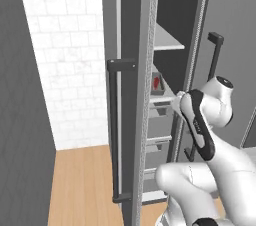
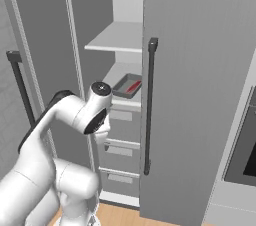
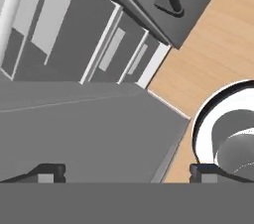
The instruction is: Take the meat container that has the steak and place it on the second highest rack of the freezer. Then take the vegetable container that has the carrot and mushroom and place it on the highest rack of the freezer.
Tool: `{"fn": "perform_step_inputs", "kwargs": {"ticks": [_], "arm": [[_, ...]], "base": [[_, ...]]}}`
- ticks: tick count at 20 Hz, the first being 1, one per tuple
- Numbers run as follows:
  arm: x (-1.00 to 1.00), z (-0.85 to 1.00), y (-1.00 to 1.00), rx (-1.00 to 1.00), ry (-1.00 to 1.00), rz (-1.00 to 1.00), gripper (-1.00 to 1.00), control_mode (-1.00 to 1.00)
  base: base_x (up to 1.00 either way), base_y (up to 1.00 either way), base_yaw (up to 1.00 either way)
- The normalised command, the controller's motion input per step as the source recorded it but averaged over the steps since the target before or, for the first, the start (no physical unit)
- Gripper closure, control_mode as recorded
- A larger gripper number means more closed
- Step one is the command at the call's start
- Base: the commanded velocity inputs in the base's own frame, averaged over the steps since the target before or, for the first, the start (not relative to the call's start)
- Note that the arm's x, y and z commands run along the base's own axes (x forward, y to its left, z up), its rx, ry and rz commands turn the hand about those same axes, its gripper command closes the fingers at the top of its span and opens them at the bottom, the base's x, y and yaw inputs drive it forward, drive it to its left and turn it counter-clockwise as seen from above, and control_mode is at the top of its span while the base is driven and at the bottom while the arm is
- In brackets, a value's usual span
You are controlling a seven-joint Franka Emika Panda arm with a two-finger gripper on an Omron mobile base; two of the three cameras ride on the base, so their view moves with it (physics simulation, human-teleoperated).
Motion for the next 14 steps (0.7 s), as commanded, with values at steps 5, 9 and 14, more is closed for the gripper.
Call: {"fn": "perform_step_inputs", "kwargs": {"ticks": [5,9,14], "arm": [[-1.00,0.00,-0.02,-0.31,-0.07,0.52,-1.00,-1.00],[-1.00,-0.05,-0.06,-0.16,-0.20,0.47,-1.00,-1.00],[-0.08,0.00,0.00,0.00,-0.01,0.01,-1.00,-1.00]], "base": [[0.00,0.00,0.00],[0.00,0.00,0.00],[0.00,0.00,0.00]]}}
